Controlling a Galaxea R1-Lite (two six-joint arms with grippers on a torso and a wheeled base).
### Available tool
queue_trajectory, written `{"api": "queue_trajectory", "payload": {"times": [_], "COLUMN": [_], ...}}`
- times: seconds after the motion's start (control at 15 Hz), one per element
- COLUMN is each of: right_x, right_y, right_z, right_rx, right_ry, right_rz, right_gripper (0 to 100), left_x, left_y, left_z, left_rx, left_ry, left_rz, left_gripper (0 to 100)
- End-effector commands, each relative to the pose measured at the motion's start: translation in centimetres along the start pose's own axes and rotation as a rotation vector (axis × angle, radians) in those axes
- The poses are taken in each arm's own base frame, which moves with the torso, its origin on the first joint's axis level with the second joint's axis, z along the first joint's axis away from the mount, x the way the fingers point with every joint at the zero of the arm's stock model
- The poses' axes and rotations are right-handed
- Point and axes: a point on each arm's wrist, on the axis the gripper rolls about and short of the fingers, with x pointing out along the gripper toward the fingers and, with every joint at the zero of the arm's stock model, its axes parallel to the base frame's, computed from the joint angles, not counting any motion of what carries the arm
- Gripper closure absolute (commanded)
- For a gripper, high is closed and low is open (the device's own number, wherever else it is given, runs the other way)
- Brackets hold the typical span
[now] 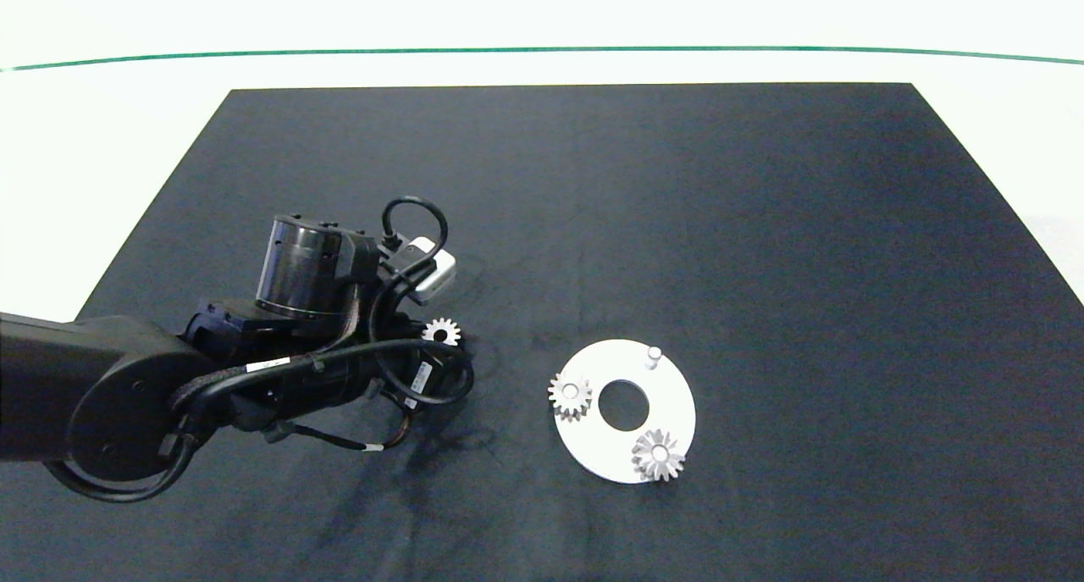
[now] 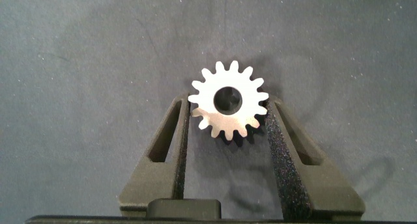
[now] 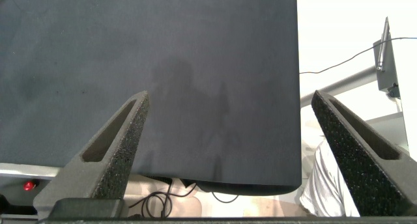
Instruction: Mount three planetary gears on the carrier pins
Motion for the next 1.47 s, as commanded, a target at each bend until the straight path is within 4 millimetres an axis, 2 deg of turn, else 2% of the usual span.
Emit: {"api": "queue_trajectory", "payload": {"times": [0.07,0.27,0.47,0.8,1.2,1.33,1.47], "right_x": [0.0,0.0,0.0,0.0,0.0,-0.2,-0.4], "right_y": [0.0,0.0,0.0,0.0,-0.2,-0.3,-0.4], "right_z": [-0.1,0.0,0.0,0.0,0.1,0.3,0.5], "right_rx": [-0.003,-0.003,-0.003,-0.003,0.000,0.006,0.009], "right_ry": [0.005,0.005,0.003,0.003,-0.007,-0.019,-0.026], "right_rz": [-0.003,-0.003,-0.003,-0.003,0.006,0.004,0.004], "right_gripper": [0,0,0,0,0,0,0], "left_x": [-1.4,-3.0,-3.8,-3.1,-1.3,-0.8,-0.6], "left_y": [-0.5,-1.9,-5.2,-10.0,-14.7,-15.7,-15.9], "left_z": [1.3,2.7,4.4,7.4,7.4,8.4,9.0], "left_rx": [0.011,0.034,0.064,0.101,0.167,0.167,0.167], "left_ry": [-0.067,-0.133,-0.175,-0.229,-0.202,-0.226,-0.229], "left_rz": [-0.007,-0.034,-0.061,-0.112,-0.179,-0.192,-0.191], "left_gripper": [100,100,100,100,100,100,100]}}
